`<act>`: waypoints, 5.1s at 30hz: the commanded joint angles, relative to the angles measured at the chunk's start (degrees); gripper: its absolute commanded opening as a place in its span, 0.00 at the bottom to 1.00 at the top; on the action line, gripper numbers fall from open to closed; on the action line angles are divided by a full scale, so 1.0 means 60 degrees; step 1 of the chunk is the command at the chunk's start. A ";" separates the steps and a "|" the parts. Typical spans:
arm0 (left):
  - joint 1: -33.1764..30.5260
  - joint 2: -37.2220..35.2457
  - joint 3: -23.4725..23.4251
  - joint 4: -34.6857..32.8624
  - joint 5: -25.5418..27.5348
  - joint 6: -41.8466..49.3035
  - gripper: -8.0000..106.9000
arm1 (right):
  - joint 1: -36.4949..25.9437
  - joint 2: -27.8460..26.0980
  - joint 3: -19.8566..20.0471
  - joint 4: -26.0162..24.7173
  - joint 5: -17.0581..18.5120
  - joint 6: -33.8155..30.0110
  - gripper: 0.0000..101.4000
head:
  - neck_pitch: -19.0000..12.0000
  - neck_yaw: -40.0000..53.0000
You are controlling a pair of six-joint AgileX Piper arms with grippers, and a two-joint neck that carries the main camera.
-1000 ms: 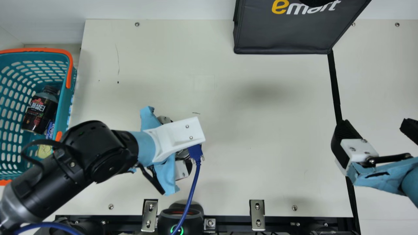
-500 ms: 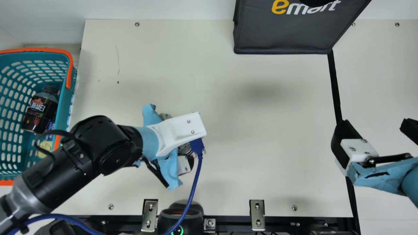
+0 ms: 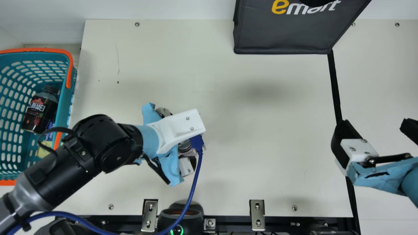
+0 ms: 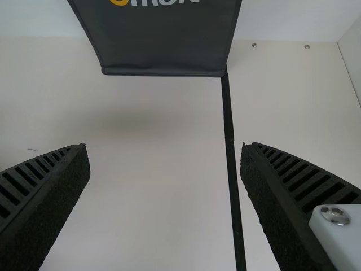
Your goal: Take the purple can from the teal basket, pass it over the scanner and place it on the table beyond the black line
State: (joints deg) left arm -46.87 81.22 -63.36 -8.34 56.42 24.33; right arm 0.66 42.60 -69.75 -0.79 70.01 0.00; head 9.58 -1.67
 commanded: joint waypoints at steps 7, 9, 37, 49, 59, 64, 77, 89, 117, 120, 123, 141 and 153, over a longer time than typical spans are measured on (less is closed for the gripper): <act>0.0111 -0.0360 0.0130 -0.0041 -0.0098 -0.0667 0.85 | 0.0000 0.0000 0.0000 0.0000 0.0000 0.0000 0.94 | -0.0276 0.0015; 0.0149 -0.0542 0.0206 -0.0036 -0.0112 -0.0950 0.85 | 0.0000 0.0000 0.0000 0.0000 0.0000 0.0000 0.94 | -0.0276 0.0015; 0.0791 -0.3442 0.0369 0.0836 0.1312 -0.6100 0.85 | 0.0000 0.0000 0.0000 0.0000 0.0000 0.0000 0.94 | -0.0276 0.0015; 0.0090 -0.3002 -0.0254 0.1782 0.1662 -0.8814 0.85 | 0.0000 0.0000 0.0000 0.0000 0.0000 0.0000 0.94 | -0.0276 0.0015; -0.1235 -0.1986 -0.1089 0.2848 0.1842 -1.1046 0.85 | 0.0000 0.0000 0.0000 0.0000 0.0000 0.0000 0.94 | -0.0276 0.0015; -0.1752 -0.1440 -0.1437 0.3284 0.1960 -1.2034 0.85 | 0.0000 0.0000 0.0000 0.0000 0.0000 0.0000 0.94 | -0.0276 0.0015; -0.2382 -0.0148 -0.1876 0.4107 0.2247 -1.4097 0.85 | 0.0000 0.0000 0.0000 0.0000 0.0000 0.0000 0.94 | -0.0276 0.0015; -0.2432 0.0666 -0.1756 0.4123 0.2216 -1.4872 0.85 | 0.0000 0.0000 0.0000 0.0000 0.0000 0.0000 0.94 | -0.0276 0.0015; -0.2300 0.1267 -0.1453 0.3863 0.1866 -1.5192 0.10 | 0.0000 0.0000 0.0000 0.0000 0.0000 0.0000 0.94 | -0.0276 0.0015; -0.2342 0.1168 -0.1477 0.3885 0.1905 -1.5040 0.00 | 0.0000 0.0000 0.0000 0.0000 0.0000 0.0000 0.94 | -0.0276 0.0015; -0.2378 0.1038 -0.1506 0.3906 0.1958 -1.4772 0.00 | 0.0000 0.0000 0.0000 0.0000 0.0000 0.0000 0.94 | -0.0276 0.0015; -0.2052 0.0058 -0.0826 0.3191 0.1185 -1.0382 0.00 | 0.0000 0.0000 0.0000 0.0000 0.0000 0.0000 0.94 | -0.0276 0.0015; -0.1581 -0.0466 -0.0481 0.2000 0.0738 -0.5868 0.00 | 0.0000 0.0000 0.0000 0.0000 0.0000 0.0000 0.94 | -0.0276 0.0015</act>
State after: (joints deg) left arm -56.64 78.53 -66.28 4.54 60.91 -18.81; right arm 0.66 42.60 -69.75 -0.79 70.01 0.00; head 9.58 -1.67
